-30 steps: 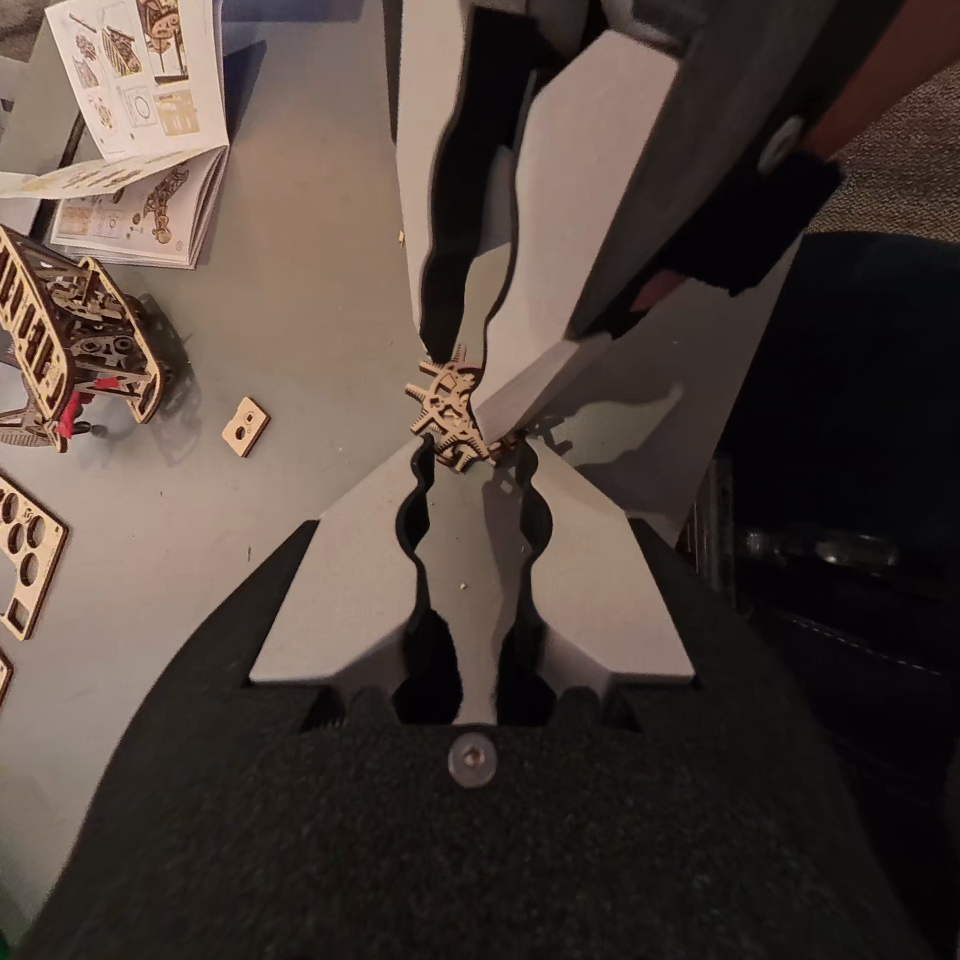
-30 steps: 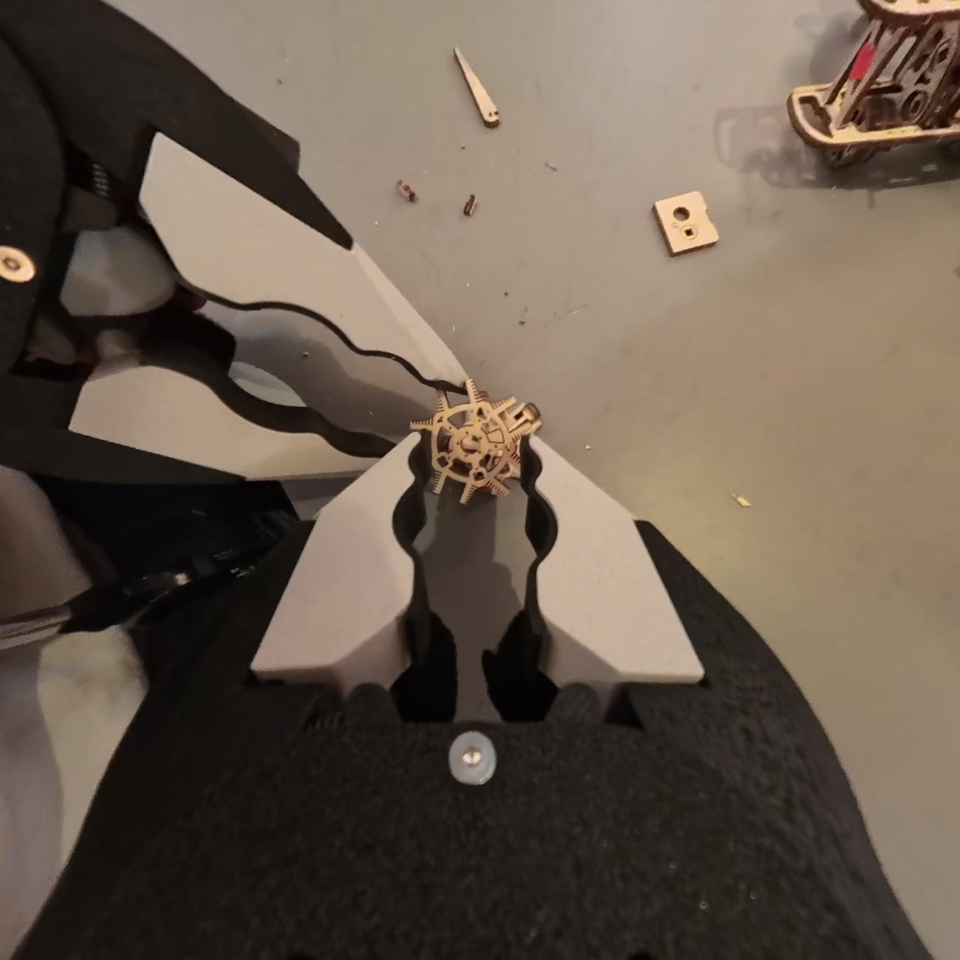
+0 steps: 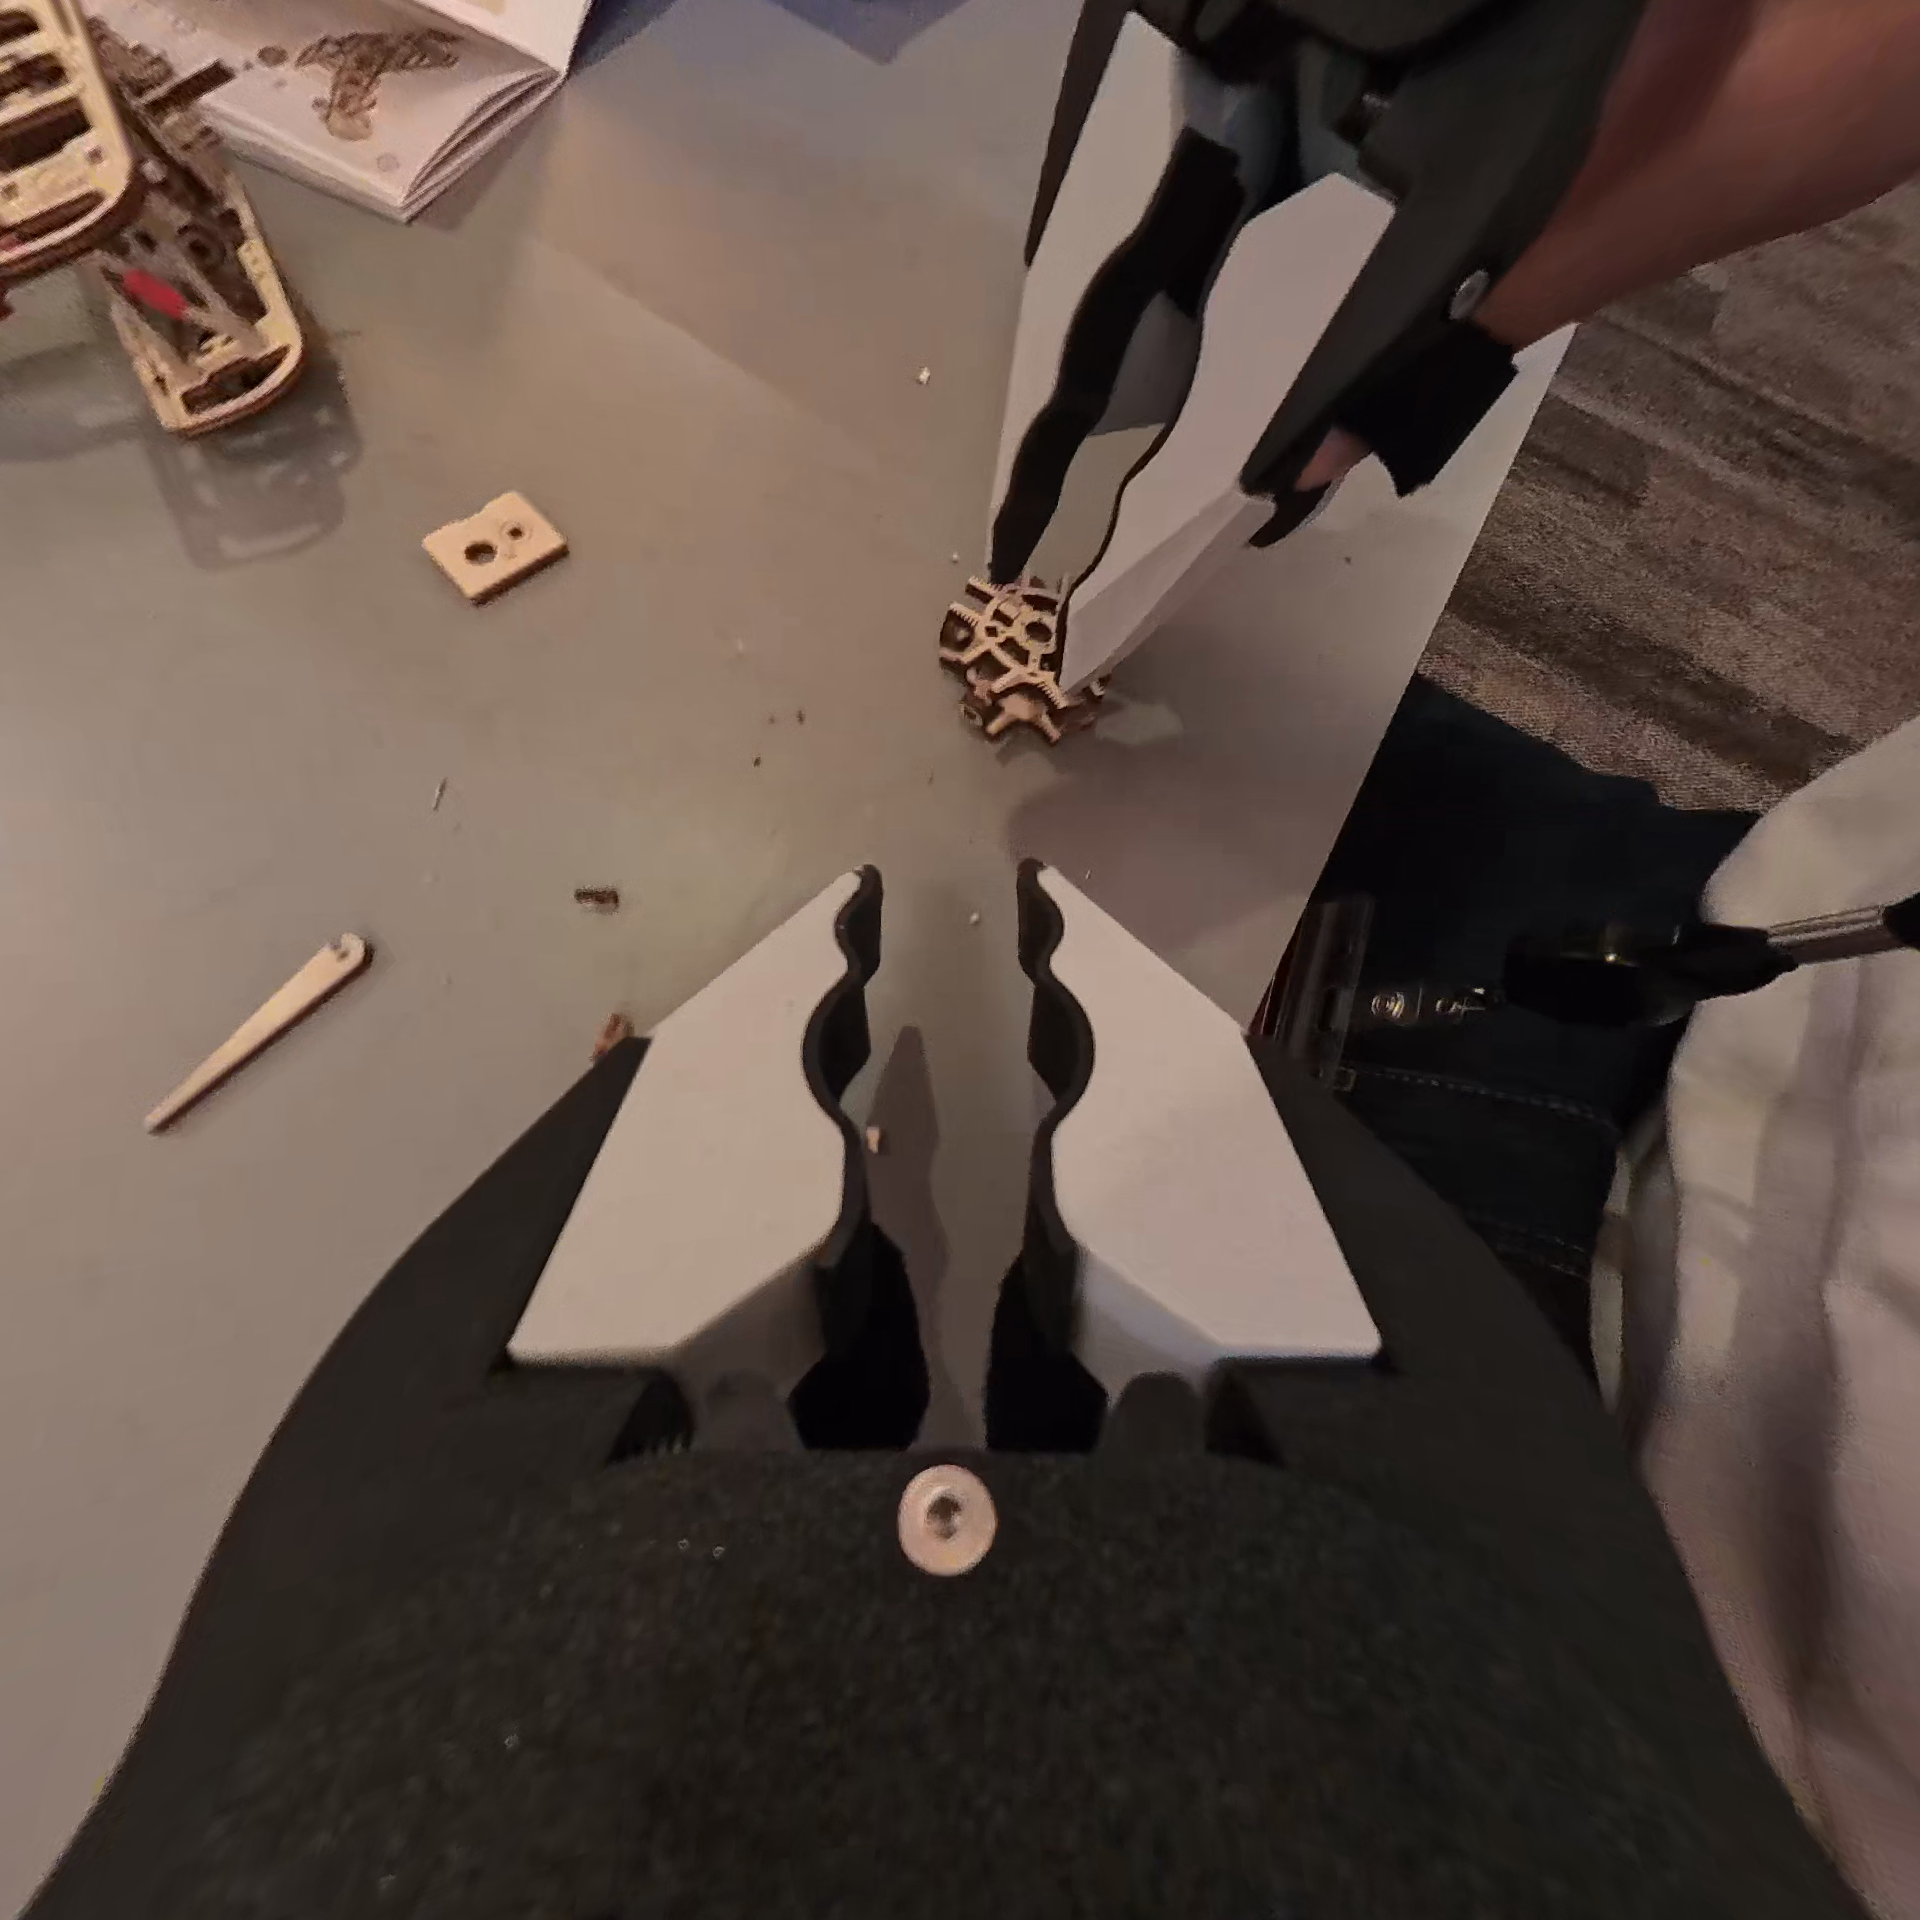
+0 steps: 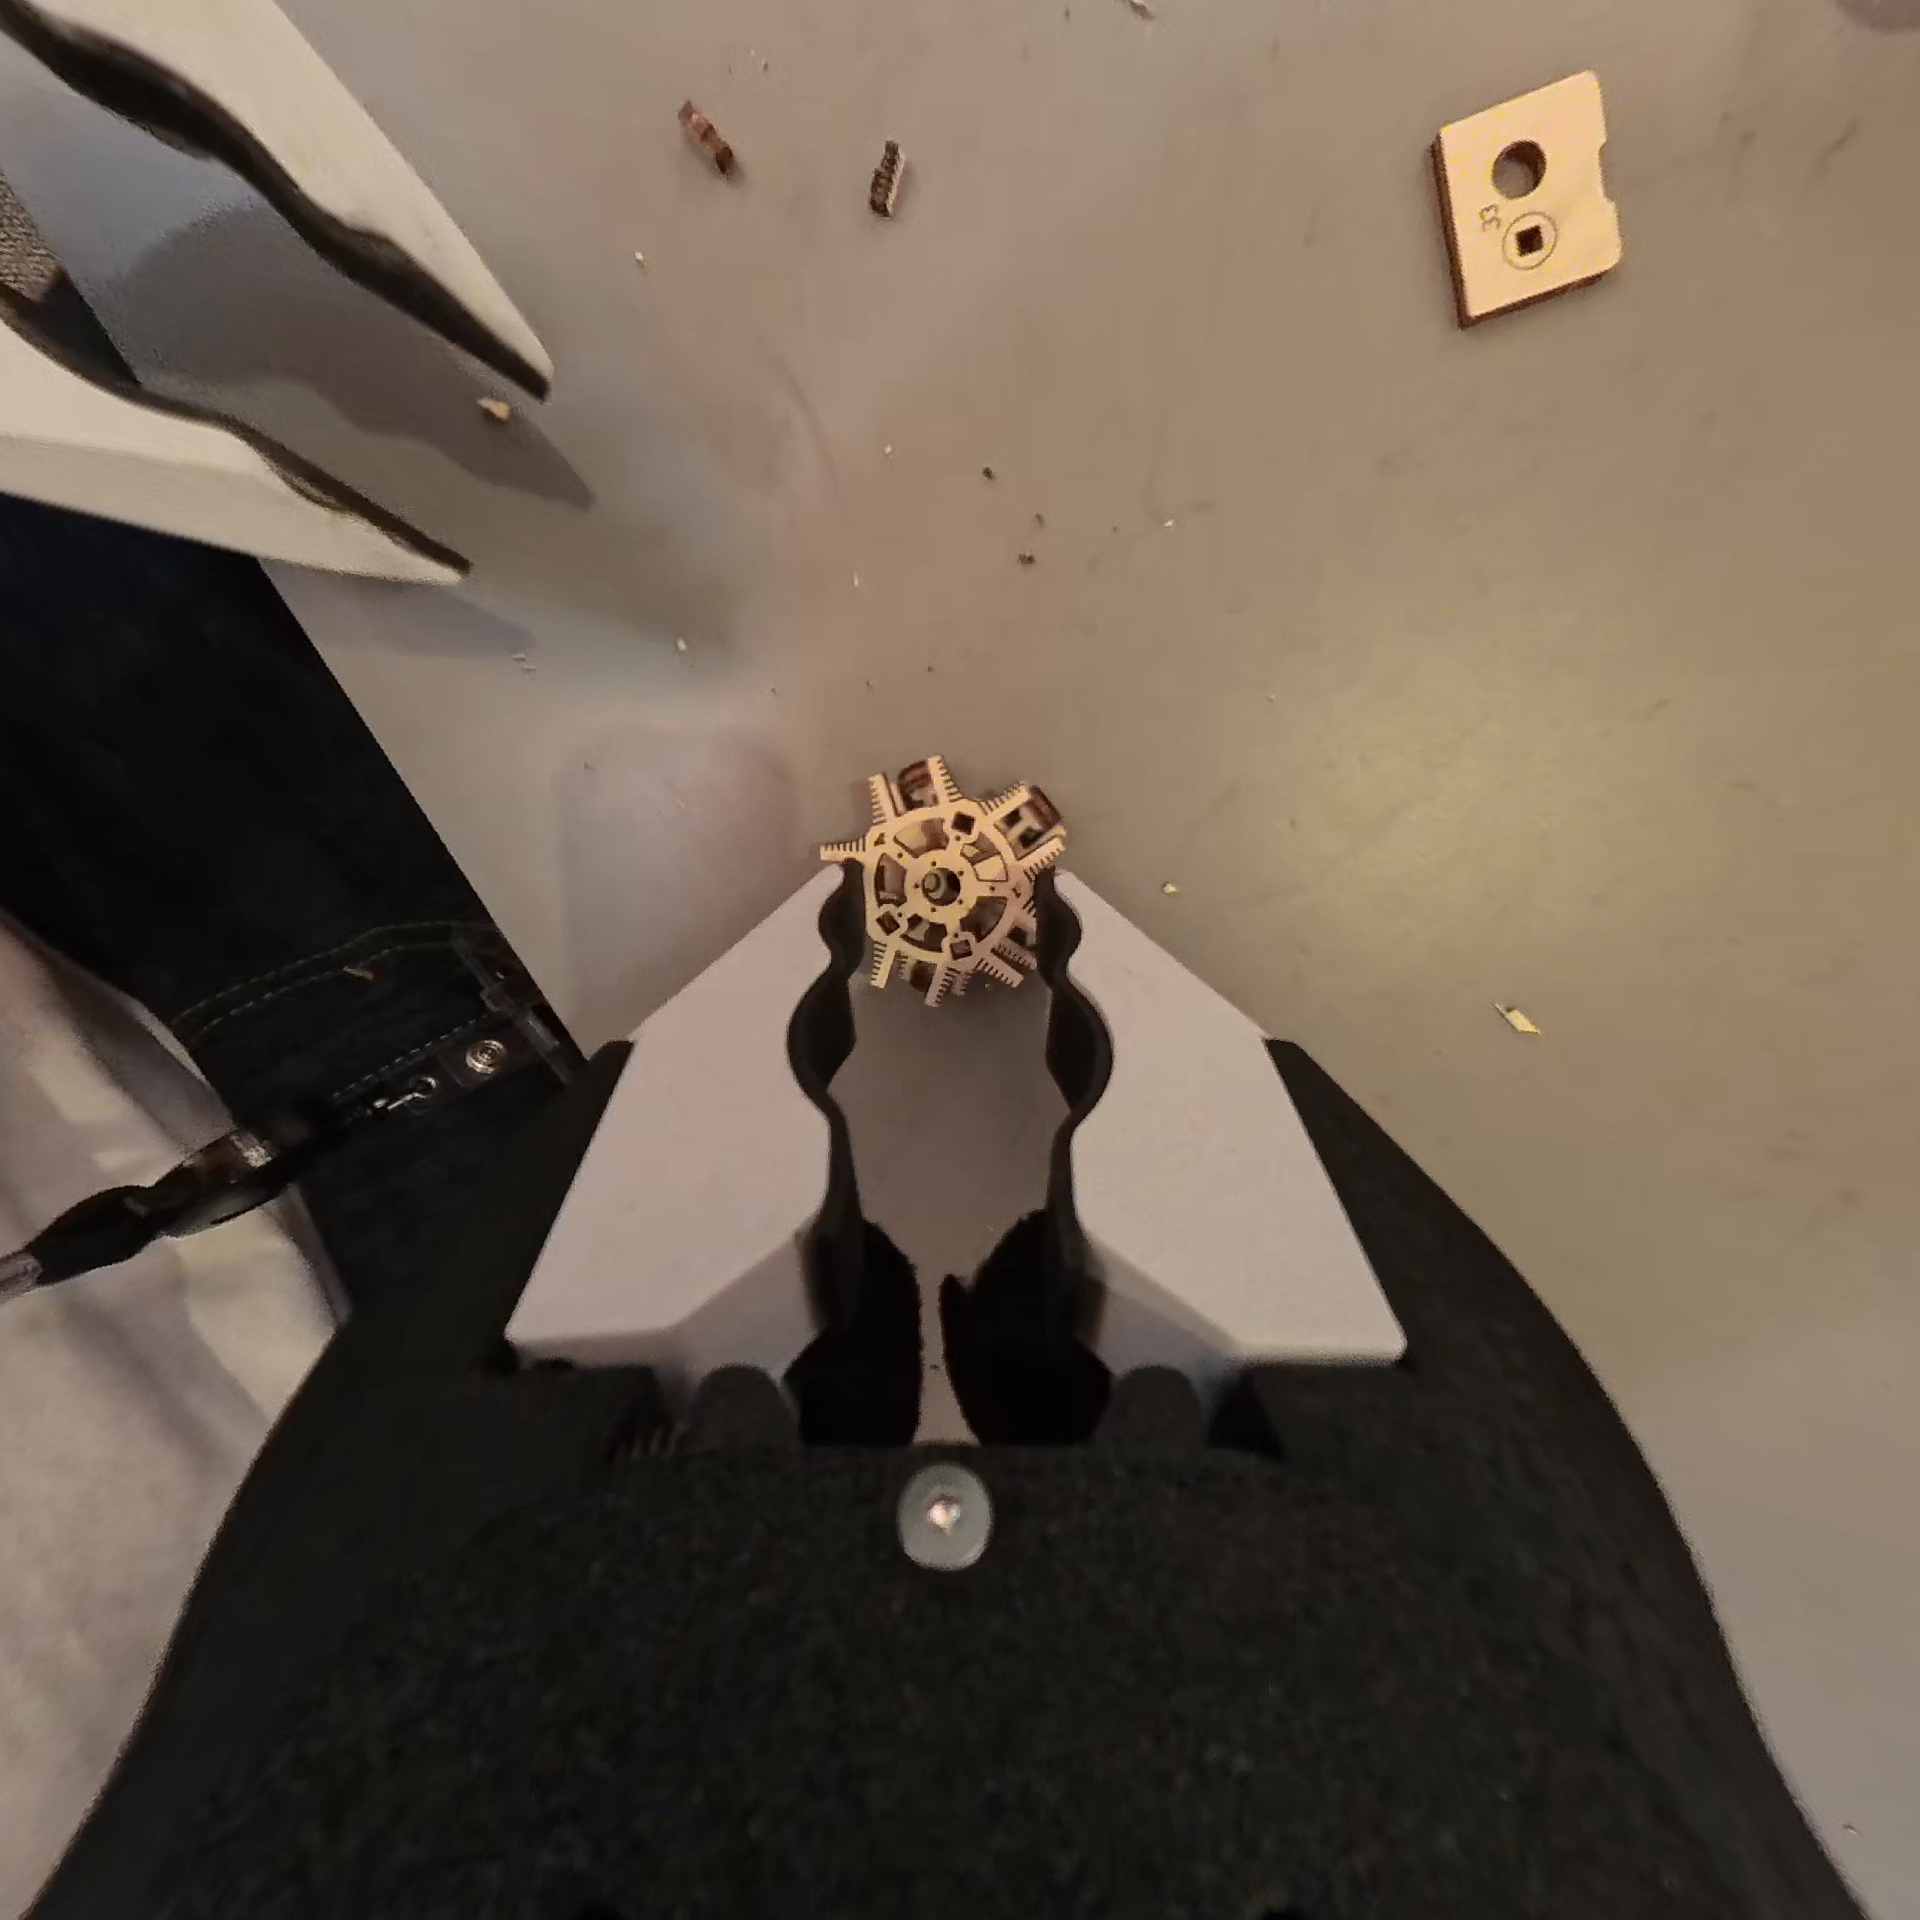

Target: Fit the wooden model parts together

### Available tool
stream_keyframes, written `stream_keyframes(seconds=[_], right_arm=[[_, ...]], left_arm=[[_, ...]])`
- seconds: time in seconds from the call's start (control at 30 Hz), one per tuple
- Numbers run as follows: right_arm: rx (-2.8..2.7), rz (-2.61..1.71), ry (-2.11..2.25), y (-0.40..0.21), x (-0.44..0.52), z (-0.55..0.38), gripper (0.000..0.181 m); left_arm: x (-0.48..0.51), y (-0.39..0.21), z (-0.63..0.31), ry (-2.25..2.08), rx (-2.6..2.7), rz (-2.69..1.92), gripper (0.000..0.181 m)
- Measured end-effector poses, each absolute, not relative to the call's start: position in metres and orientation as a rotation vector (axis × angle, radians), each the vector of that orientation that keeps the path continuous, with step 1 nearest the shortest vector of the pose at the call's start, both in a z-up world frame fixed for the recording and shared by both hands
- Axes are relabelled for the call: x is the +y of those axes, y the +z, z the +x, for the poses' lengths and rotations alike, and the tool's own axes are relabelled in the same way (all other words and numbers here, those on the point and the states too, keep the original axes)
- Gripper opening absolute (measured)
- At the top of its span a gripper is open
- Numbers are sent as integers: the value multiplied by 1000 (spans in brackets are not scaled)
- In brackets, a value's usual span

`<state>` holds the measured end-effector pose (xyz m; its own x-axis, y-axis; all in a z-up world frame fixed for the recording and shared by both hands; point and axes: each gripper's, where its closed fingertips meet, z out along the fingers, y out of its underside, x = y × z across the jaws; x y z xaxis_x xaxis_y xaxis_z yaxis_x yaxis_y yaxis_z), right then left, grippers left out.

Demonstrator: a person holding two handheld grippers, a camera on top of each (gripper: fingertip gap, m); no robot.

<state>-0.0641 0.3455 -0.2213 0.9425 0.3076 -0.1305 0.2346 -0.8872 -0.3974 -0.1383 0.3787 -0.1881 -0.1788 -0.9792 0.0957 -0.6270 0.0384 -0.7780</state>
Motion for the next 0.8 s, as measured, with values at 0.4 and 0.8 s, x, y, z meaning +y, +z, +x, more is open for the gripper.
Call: stream_keyframes(seconds=[0.4, 0.8], right_arm=[[-388, -2731, 273, -223, 346, -64, 32], [-386, -2740, 276, -223, 347, -64, 32]], left_arm=[[361, -194, -80, -1112, 2038, -1439, 4], [355, -214, -70, -1126, 2097, -1449, 8]])
